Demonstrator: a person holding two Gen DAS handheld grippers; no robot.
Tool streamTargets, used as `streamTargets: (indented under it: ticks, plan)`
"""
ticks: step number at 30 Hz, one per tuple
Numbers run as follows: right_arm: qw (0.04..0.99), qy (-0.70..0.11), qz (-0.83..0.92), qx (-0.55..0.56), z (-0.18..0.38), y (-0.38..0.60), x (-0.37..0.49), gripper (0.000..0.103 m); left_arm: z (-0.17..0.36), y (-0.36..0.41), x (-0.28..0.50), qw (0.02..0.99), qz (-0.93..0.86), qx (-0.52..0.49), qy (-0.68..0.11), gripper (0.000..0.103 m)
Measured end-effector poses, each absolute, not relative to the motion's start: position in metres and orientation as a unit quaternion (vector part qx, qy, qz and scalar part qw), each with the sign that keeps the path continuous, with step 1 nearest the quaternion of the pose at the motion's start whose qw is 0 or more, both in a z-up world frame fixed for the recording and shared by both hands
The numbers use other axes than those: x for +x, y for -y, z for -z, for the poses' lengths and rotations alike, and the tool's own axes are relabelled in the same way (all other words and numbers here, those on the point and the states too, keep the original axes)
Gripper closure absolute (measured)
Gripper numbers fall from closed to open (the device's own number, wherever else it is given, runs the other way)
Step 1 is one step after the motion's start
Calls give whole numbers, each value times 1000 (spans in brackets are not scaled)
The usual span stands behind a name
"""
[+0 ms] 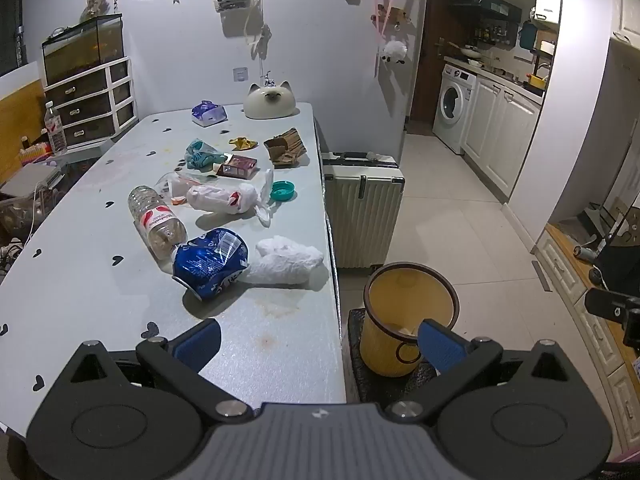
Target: Collect trash
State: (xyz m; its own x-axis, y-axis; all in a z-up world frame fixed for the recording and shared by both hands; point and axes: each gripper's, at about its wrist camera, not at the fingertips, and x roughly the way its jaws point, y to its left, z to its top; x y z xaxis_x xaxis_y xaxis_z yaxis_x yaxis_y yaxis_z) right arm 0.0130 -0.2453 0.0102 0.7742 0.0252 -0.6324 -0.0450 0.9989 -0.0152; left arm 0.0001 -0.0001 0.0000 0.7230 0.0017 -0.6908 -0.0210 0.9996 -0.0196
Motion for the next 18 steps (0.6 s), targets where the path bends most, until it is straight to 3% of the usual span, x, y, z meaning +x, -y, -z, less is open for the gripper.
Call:
streamTargets:
  ticks: [18]
  plan:
    - [942, -335, -18, -15, -11, 246, 14, 0, 0, 0, 0, 929, -6, -13, -371, 0]
